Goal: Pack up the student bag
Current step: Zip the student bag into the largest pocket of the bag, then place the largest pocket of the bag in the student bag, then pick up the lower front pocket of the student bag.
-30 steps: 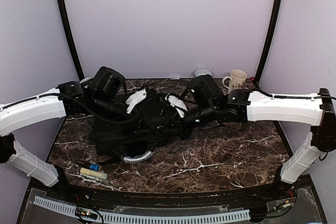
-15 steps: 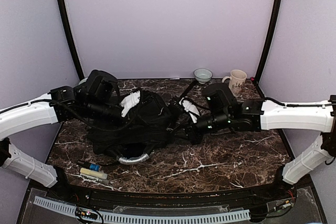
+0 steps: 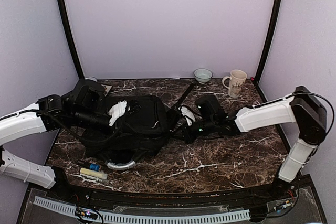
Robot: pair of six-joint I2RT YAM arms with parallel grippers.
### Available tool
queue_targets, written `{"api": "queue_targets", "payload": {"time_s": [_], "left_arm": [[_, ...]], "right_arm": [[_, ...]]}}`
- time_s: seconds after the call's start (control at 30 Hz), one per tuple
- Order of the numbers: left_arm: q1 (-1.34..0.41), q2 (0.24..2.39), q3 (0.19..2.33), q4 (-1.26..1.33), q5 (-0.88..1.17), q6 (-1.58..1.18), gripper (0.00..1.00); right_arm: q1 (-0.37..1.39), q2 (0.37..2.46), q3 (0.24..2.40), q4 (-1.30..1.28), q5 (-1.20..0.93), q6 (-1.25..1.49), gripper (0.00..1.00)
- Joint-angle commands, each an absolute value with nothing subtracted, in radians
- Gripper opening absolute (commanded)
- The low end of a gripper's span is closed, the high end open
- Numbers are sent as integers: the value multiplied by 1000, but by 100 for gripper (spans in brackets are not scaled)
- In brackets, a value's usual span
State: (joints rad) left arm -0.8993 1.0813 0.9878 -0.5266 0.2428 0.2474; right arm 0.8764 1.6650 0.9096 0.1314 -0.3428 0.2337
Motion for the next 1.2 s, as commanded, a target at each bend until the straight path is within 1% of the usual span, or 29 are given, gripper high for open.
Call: {"api": "queue_targets", "payload": {"time_s": [0.0, 0.07, 0.13, 0.17, 0.23, 0.27, 0.3, 0.33, 0.37, 0.43, 0.47, 0.53, 0.57, 0.6, 0.67, 0.83, 0.87, 0.9, 0.93, 0.97, 1.03, 1.17], "left_arm": [[-887, 1012, 964, -505, 270, 234, 0], [-887, 1000, 943, -491, 277, 225, 0], [-887, 1000, 917, -473, 288, 217, 0], [-887, 1005, 905, -461, 297, 208, 0], [-887, 1022, 885, -424, 318, 184, 0], [-887, 1036, 875, -396, 329, 167, 1], [-887, 1050, 869, -368, 346, 154, 4], [-887, 1069, 867, -336, 359, 138, 11], [-887, 1091, 872, -306, 370, 123, 24], [-887, 1142, 902, -270, 403, 103, 43], [-888, 1169, 926, -268, 406, 98, 50], [-888, 1210, 975, -271, 376, 88, 61], [-888, 1228, 1000, -276, 337, 75, 75], [-888, 1252, 1031, -276, 238, 48, 84], [-885, 1294, 1086, -303, 126, -32, 98], [-884, 1452, 1292, -508, 33, -172, 98], [-884, 1488, 1343, -573, 26, -195, 92], [-885, 1518, 1376, -619, 25, -229, 81], [-886, 1543, 1398, -648, 22, -267, 74], [-889, 1560, 1406, -664, 25, -300, 69], [-908, 1589, 1405, -686, 6, -337, 63], [-944, 1635, 1440, -781, -94, -405, 62]], "right_arm": [[840, 1850, 1027, 152, -293, 312, 0], [841, 1862, 1044, 163, -297, 323, 0], [842, 1836, 1028, 173, -297, 326, 0], [841, 1818, 1017, 164, -299, 319, 2], [842, 1768, 1000, 114, -295, 300, 13], [841, 1740, 988, 88, -282, 293, 21], [841, 1708, 974, 61, -267, 283, 30], [840, 1673, 962, 28, -246, 276, 39], [839, 1633, 948, 0, -221, 273, 47], [833, 1548, 914, -38, -183, 278, 60], [830, 1508, 900, -53, -168, 284, 65], [821, 1448, 882, -78, -157, 318, 72], [817, 1422, 875, -79, -155, 343, 74], [813, 1413, 872, -73, -151, 377, 75], [805, 1416, 870, -51, -148, 454, 77], [802, 1475, 921, -62, -66, 595, 77], [802, 1477, 921, -61, -43, 612, 77], [801, 1476, 919, -61, -20, 624, 78], [802, 1475, 915, -63, 6, 635, 78], [800, 1476, 914, -69, 28, 642, 77], [800, 1479, 915, -86, 62, 651, 78], [796, 1496, 939, -148, 109, 678, 77]]}}
